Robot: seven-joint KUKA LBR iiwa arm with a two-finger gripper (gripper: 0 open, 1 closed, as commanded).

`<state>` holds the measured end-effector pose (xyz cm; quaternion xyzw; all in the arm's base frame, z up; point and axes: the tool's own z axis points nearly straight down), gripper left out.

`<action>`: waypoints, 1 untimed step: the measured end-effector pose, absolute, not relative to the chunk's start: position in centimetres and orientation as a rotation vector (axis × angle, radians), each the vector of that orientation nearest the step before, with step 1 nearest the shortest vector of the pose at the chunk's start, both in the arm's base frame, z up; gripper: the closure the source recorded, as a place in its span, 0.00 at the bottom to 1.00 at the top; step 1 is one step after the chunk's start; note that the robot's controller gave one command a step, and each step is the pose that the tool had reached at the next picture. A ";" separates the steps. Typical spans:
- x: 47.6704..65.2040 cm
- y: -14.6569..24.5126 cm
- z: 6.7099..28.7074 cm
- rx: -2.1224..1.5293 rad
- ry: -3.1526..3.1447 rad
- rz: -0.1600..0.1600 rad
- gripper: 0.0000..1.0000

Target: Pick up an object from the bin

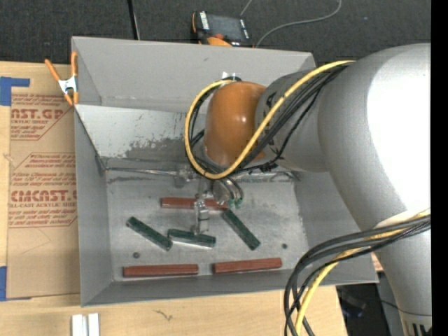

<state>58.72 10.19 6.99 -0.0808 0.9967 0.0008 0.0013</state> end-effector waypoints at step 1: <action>58.7 10.1 7.0 -0.251 3.130 0.001 1.00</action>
Offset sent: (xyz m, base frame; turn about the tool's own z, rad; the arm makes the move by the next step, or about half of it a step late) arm 0.0000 0.0000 0.0000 0.0000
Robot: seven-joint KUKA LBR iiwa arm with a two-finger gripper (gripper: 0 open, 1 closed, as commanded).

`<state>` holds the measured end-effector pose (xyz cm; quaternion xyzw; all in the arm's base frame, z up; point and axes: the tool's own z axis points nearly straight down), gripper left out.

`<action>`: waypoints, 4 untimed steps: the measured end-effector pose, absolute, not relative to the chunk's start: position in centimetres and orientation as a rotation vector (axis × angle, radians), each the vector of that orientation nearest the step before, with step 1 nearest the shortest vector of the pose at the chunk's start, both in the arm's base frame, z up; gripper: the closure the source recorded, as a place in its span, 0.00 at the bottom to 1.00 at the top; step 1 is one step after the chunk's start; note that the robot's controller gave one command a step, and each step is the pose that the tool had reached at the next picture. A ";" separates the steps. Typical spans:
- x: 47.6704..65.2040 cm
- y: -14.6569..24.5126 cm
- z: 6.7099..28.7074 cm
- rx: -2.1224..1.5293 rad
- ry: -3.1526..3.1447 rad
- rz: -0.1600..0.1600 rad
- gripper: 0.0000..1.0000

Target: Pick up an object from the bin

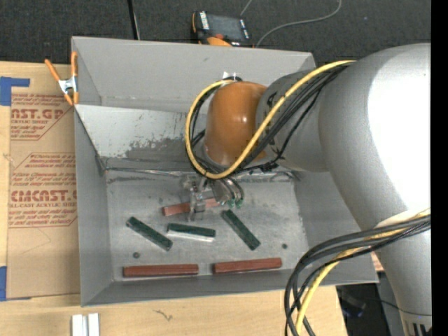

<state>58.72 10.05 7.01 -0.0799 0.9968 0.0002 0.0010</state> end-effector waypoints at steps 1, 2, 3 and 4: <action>59.5 10.4 22.3 -0.242 3.120 0.002 1.00; 59.3 10.4 21.7 -0.244 3.128 0.000 0.00; 52.3 10.9 7.6 -0.263 3.140 0.000 0.00; 52.6 10.9 8.1 -0.261 3.130 0.001 1.00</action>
Offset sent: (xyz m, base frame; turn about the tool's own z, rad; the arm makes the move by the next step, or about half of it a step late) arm 0.0047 0.0031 0.1473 0.0048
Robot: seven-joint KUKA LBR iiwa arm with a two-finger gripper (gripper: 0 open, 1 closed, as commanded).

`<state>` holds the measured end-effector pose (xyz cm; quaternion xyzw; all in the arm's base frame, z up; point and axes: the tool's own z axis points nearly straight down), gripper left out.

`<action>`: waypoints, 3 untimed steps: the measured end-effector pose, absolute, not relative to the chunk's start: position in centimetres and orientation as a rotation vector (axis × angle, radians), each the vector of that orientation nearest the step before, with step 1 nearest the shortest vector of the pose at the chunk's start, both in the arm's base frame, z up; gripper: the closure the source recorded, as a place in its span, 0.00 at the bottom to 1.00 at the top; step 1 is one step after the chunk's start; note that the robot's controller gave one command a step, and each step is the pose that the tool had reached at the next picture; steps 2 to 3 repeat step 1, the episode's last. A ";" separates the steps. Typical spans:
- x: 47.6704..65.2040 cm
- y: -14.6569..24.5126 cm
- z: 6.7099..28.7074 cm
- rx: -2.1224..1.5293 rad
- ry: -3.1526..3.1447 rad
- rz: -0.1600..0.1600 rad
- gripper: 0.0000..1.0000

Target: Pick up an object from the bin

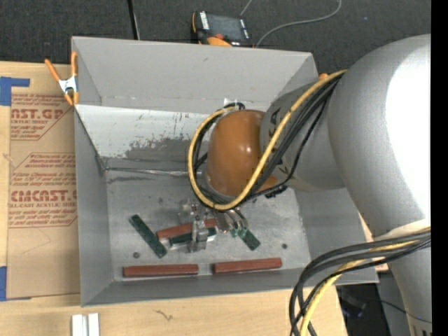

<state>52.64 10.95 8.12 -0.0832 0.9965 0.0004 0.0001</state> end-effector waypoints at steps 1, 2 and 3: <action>51.3 11.0 31.1 -0.340 3.112 0.002 1.00; 51.3 11.0 31.1 -0.340 3.112 0.002 1.00; 51.3 11.0 31.1 -0.340 3.112 0.002 1.00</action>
Offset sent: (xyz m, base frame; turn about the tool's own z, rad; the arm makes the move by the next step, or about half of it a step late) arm -0.0145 -0.0012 0.2258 -0.0500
